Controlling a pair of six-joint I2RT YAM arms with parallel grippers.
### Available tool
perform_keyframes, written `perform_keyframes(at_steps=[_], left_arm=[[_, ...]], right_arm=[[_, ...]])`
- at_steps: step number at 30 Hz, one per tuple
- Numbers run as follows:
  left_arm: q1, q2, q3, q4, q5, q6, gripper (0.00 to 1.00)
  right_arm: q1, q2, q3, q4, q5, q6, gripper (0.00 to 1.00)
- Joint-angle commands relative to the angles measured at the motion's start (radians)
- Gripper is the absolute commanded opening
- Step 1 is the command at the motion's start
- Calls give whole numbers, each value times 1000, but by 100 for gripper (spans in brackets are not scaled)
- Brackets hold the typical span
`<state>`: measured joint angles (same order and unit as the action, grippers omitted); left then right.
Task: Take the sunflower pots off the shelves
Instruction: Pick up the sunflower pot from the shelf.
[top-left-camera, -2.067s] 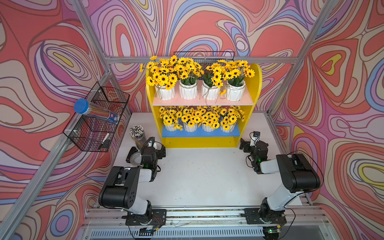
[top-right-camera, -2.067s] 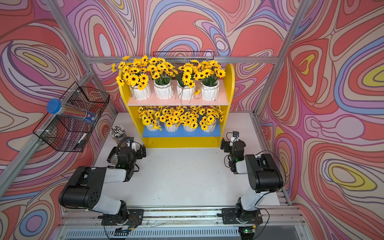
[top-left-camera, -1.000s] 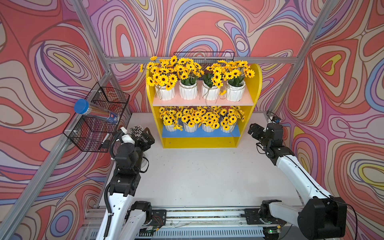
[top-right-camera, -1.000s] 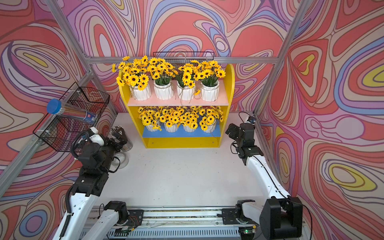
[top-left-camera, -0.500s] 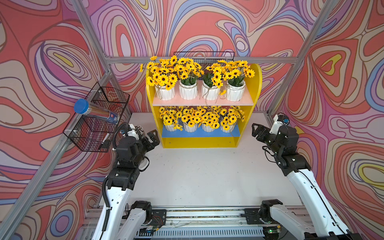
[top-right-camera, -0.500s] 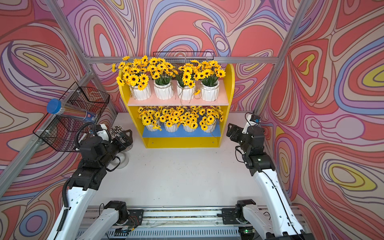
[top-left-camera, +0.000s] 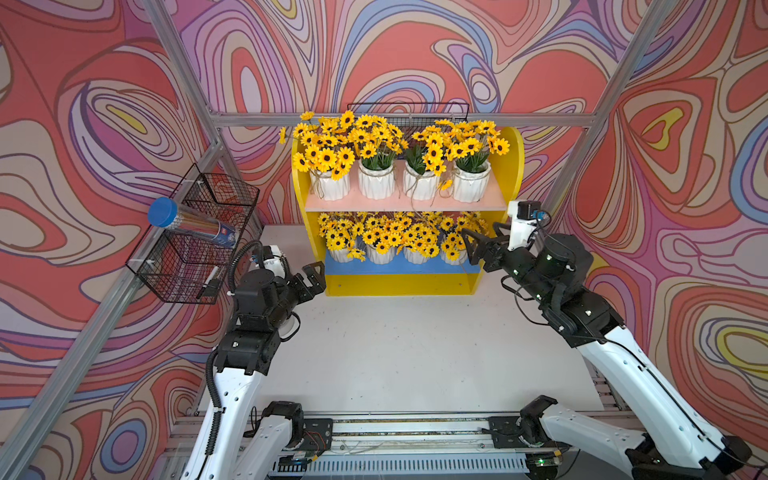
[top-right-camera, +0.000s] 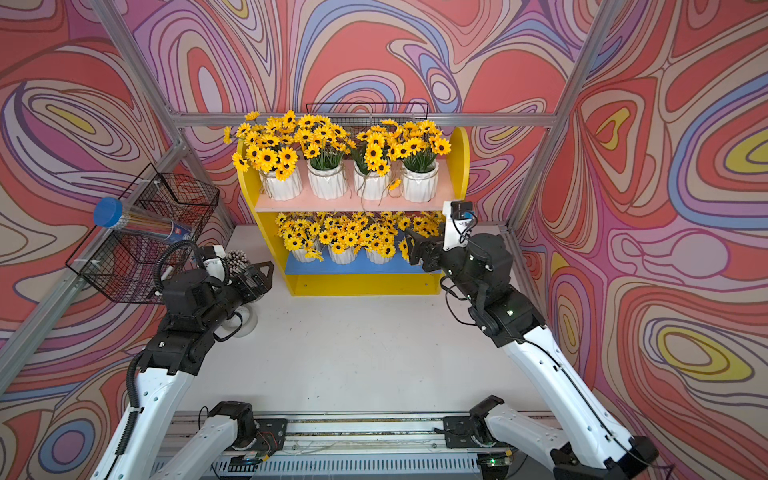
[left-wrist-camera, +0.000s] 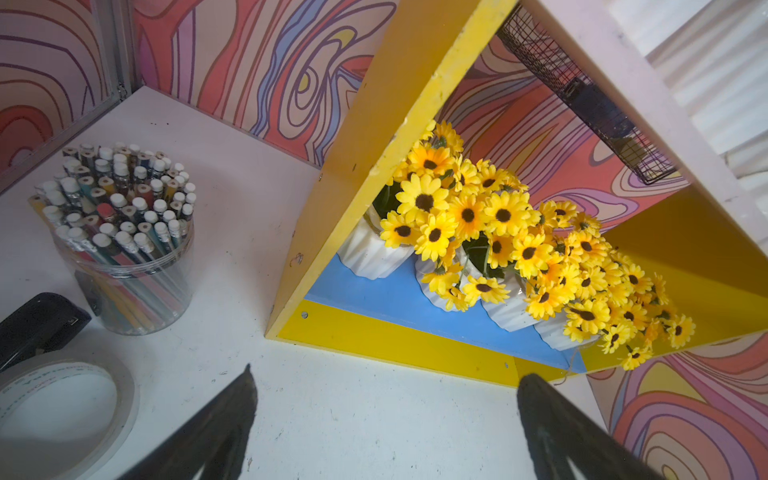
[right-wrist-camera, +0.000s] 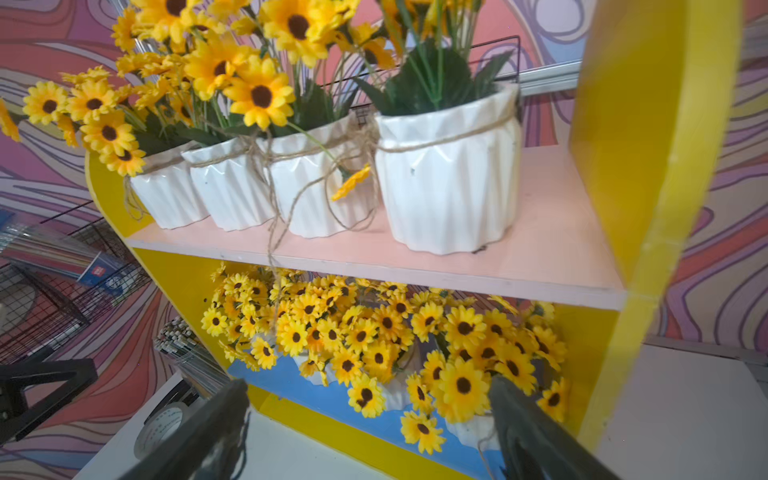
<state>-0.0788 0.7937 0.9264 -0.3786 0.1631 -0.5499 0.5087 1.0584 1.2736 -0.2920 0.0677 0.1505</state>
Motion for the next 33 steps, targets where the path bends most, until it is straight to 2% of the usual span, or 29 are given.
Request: perform_keyframes(at_steps=[1, 14, 33], left_arm=[[0, -2, 33, -29, 25, 28, 99], [1, -7, 5, 2, 60, 43, 99], [1, -14, -10, 21, 82, 38, 99]], right_arm=[[16, 59, 44, 20, 83, -113, 98], [17, 172, 153, 95, 252, -239, 98], [16, 307, 248, 183, 288, -290, 98]])
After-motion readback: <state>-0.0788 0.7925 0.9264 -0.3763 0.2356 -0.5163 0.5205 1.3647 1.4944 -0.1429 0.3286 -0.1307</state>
